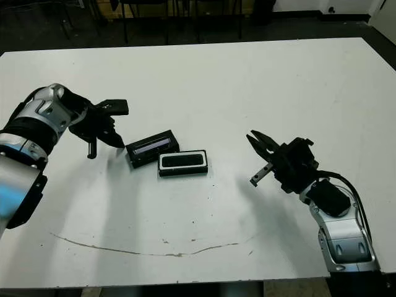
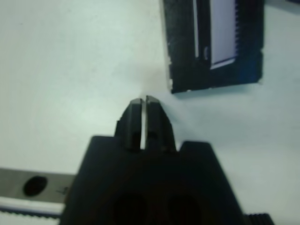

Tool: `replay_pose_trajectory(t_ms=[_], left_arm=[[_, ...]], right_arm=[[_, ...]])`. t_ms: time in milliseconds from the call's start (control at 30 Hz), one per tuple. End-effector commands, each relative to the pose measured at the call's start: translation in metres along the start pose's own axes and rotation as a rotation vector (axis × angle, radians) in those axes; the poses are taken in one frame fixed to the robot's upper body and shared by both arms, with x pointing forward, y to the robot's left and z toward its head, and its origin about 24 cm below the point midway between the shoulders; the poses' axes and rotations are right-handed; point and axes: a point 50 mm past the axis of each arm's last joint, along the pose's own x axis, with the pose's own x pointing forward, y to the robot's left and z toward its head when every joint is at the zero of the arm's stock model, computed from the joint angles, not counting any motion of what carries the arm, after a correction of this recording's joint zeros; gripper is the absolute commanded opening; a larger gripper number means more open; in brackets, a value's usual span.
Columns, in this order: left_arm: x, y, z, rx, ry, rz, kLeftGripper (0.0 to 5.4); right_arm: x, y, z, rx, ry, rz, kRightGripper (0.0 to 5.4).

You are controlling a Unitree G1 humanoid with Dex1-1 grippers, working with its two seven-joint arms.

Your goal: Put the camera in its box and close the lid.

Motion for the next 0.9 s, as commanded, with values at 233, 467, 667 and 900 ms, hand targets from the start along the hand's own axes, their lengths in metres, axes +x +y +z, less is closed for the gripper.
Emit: replay_pose_trajectory(t_ms=[233,467,667,900], left_arm=[[0.018,-0.016,-0.012,0.015,-0.083,-0.087,0.0],[0.024,-0.022,-0.019,0.027,-0.174,-0.046,0.0],[0.027,-0.03,-0.014,0.077,-0.191,-0.069,0.0],[0.026,-0.032,-0.02,0.091,-0.132,-0.069,0.0]], right_arm=[[0.001,0.003,0.012,-0.03,0.003,0.022,0.01],[0.001,0.006,0.027,-0.013,0.002,0.029,0.01],[0.001,0.006,0.024,-0.012,0.029,0.036,0.01],[0.0,0.007,0.025,-0.023,0.057,0.03,0.01]])
